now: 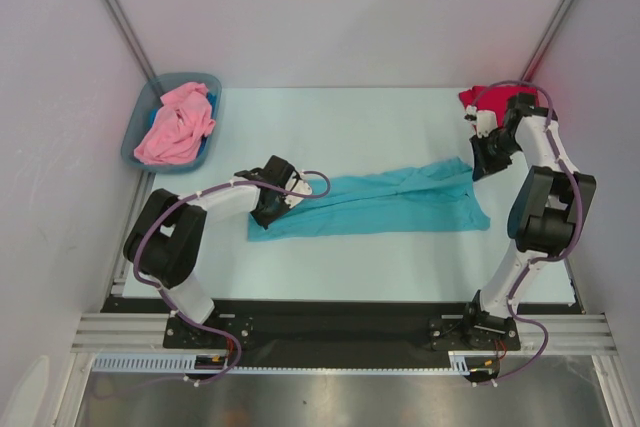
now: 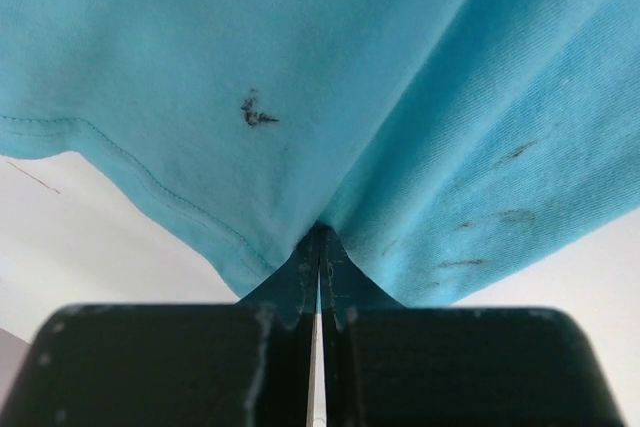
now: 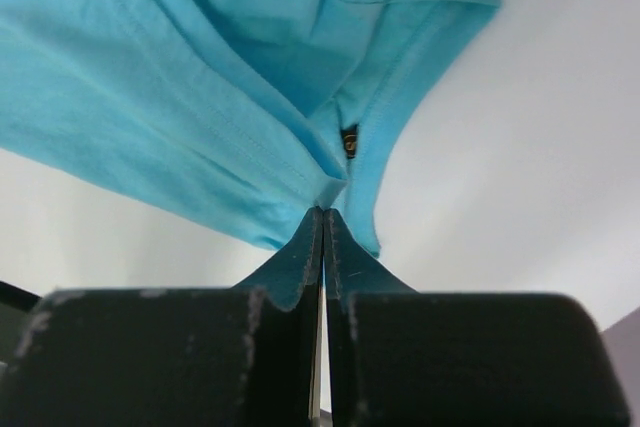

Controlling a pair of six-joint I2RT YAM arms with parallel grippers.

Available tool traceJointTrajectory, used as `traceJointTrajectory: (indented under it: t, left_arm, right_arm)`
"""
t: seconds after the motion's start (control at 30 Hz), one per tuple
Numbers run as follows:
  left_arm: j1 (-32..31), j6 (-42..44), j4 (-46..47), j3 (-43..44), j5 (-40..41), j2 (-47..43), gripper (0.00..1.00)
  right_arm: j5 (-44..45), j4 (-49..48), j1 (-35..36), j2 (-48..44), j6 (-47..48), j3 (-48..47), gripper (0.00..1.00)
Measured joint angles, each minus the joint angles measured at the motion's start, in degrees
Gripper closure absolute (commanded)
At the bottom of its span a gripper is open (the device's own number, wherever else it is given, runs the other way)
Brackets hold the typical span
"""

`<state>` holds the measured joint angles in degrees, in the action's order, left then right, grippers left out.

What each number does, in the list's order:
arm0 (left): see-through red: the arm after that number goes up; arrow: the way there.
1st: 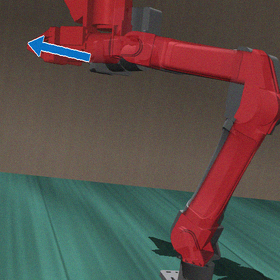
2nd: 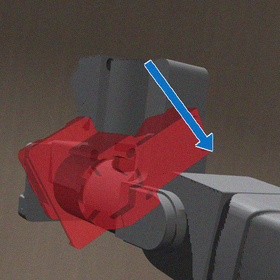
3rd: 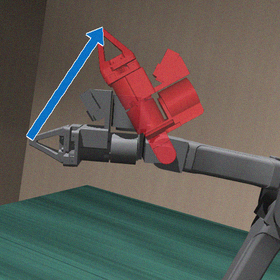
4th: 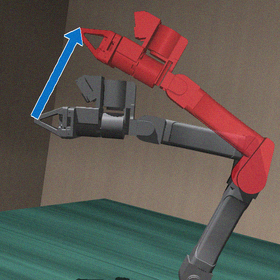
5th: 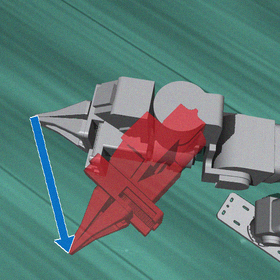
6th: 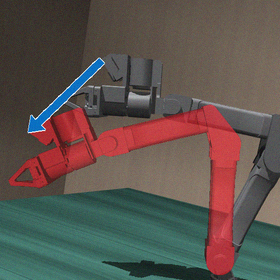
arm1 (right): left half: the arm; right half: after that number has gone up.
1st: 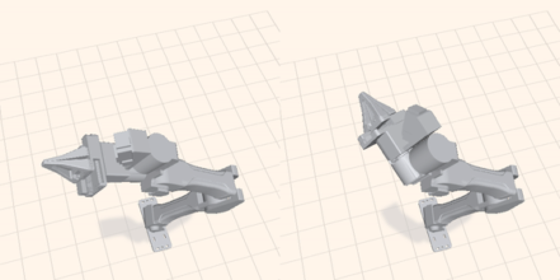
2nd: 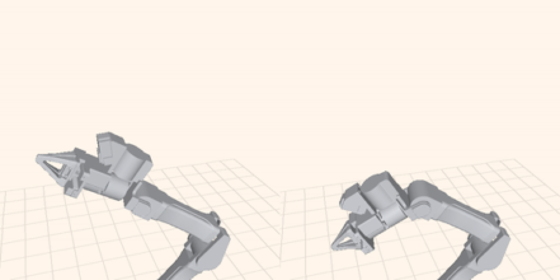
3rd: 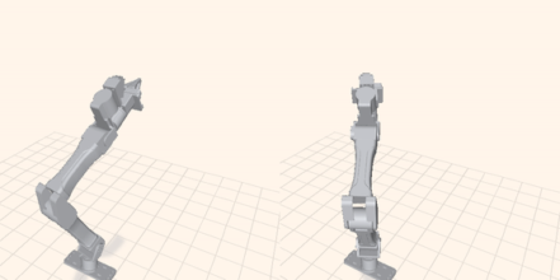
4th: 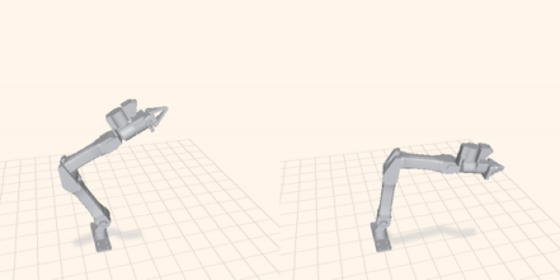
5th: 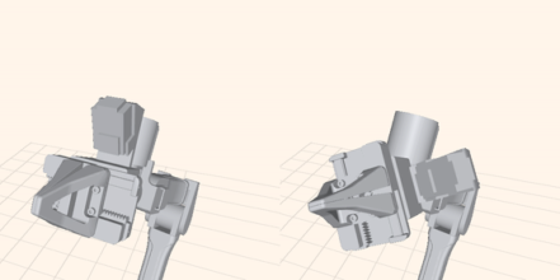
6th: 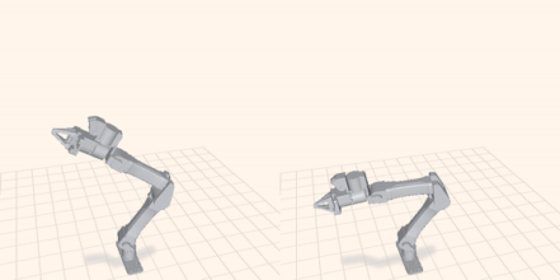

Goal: Fold and stack the t-shirts
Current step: Fold the tshirt

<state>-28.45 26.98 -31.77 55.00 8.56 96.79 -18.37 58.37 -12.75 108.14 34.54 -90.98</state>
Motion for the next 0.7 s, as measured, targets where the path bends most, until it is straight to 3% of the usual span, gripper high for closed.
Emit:
traceJointTrajectory:
  t: [0.33, 0.7]
  left_arm:
    - [-0.11, 0.0, -0.55, 0.5, 0.22, 0.42, 1.0]
    - [-0.17, 0.0, -0.94, 0.85, 0.31, 0.7, 0.99]
  right_arm:
    - [2.49, 2.05, 4.57, 0.0, 4.76, 6.32, 1.0]
    - [8.33, 2.38, 3.67, -0.04, 9.31, 7.74, 1.0]
